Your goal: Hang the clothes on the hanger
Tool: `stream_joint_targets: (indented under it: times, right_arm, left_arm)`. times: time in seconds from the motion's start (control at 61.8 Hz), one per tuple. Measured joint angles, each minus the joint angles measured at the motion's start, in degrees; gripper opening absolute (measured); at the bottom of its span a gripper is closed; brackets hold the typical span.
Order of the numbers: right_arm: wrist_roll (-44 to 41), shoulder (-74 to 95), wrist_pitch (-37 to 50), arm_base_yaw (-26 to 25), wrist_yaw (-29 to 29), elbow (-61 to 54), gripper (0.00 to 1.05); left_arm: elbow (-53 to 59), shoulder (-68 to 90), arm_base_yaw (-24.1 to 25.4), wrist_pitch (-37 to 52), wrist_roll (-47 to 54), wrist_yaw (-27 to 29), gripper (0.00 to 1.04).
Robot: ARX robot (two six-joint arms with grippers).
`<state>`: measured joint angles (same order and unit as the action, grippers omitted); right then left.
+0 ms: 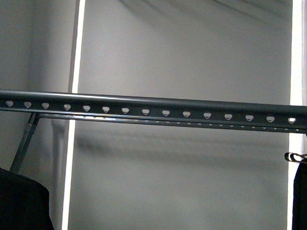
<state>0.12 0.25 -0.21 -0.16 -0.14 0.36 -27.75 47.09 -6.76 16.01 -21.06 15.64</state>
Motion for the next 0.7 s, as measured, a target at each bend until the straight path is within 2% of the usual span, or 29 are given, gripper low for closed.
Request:
stream_joint_targets:
  times: [0.13, 0.243, 0.632, 0.696]
  right_arm:
    - [0.0, 0.0, 0.0, 0.0, 0.0, 0.0, 0.97]
    - [0.0, 0.0, 0.0, 0.0, 0.0, 0.0, 0.97]
    - [0.0, 0.0, 0.0, 0.0, 0.0, 0.0, 0.97]
    - [0.0, 0.0, 0.0, 0.0, 0.0, 0.0, 0.97]
  left_arm:
    - [-10.7, 16.3, -0.2, -4.7, -14.8, 2.8, 0.98]
    - [-17.9, 26.3, -0.2, -4.8, -21.4, 5.6, 0.98]
    - [-34.1, 40.4, 3.1, -6.4, -26.1, 10.6, 0.98]
    - [-36.4, 42.6, 3.7, -7.8, -26.3, 11.2, 0.87]
